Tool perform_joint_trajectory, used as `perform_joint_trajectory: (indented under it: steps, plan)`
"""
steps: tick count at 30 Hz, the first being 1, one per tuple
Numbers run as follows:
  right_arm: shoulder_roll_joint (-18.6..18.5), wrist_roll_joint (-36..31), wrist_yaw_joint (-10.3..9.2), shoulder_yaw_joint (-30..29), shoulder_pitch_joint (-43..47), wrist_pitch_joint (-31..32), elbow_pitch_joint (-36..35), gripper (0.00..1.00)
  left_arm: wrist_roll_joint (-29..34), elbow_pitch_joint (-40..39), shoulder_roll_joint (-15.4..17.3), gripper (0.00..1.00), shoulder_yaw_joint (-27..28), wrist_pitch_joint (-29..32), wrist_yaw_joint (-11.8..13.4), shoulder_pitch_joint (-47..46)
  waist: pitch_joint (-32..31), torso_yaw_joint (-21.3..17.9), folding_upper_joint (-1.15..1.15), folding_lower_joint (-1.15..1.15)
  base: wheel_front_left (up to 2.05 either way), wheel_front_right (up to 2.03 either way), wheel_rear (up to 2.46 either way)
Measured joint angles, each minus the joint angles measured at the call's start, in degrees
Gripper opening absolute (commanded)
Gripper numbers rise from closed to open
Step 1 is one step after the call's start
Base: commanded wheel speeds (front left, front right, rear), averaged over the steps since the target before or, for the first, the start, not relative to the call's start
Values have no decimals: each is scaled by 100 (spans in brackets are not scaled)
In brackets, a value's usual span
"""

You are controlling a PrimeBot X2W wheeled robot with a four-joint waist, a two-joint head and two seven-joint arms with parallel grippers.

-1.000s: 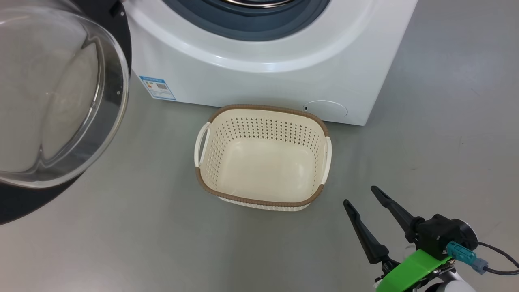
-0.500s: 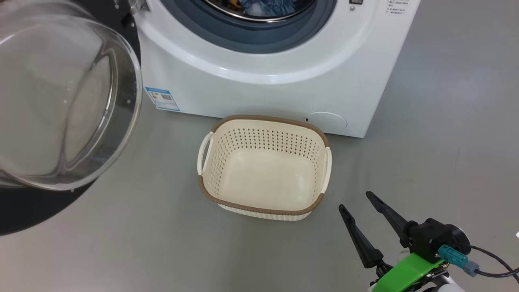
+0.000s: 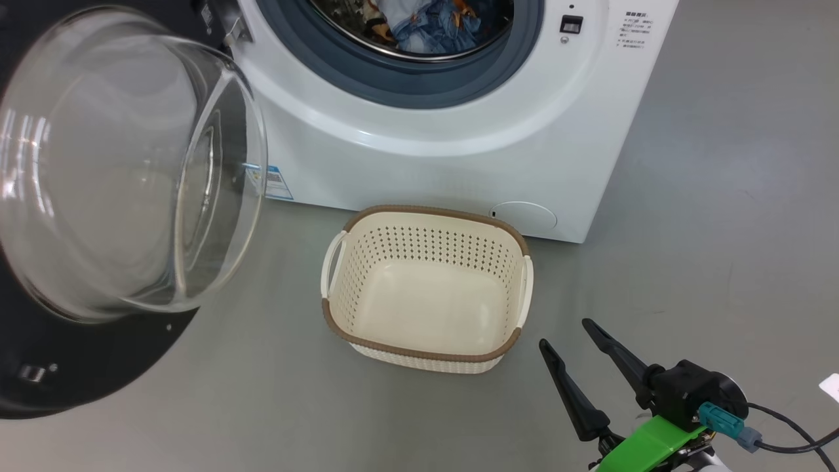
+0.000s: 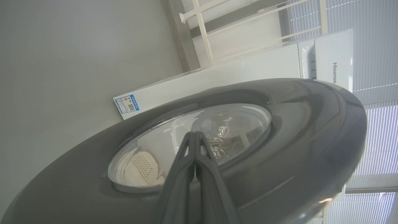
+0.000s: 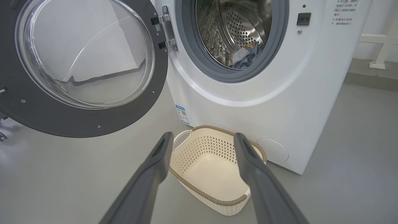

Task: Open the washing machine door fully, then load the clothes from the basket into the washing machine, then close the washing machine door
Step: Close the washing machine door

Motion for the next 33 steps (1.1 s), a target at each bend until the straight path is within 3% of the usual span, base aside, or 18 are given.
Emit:
perform_joint_trajectory:
  steps: [10, 21, 33]
  plan:
    - [45, 1, 0, 7, 2, -52, 78, 100, -342, -1296, -530, 0, -73, 703, 120, 760, -104, -34, 0, 0, 0, 0, 0]
    - [82, 1, 0, -14, 2, -102, 145, 100, -579, -2621, -1168, 0, -446, 1213, 425, 1294, -109, -51, 0, 0, 0, 0, 0]
    - [146, 3, 0, -48, -3, -197, 270, 100, -723, -3524, -1812, 0, -740, 1379, 650, 1679, -109, -234, 0, 0, 0, 0, 0]
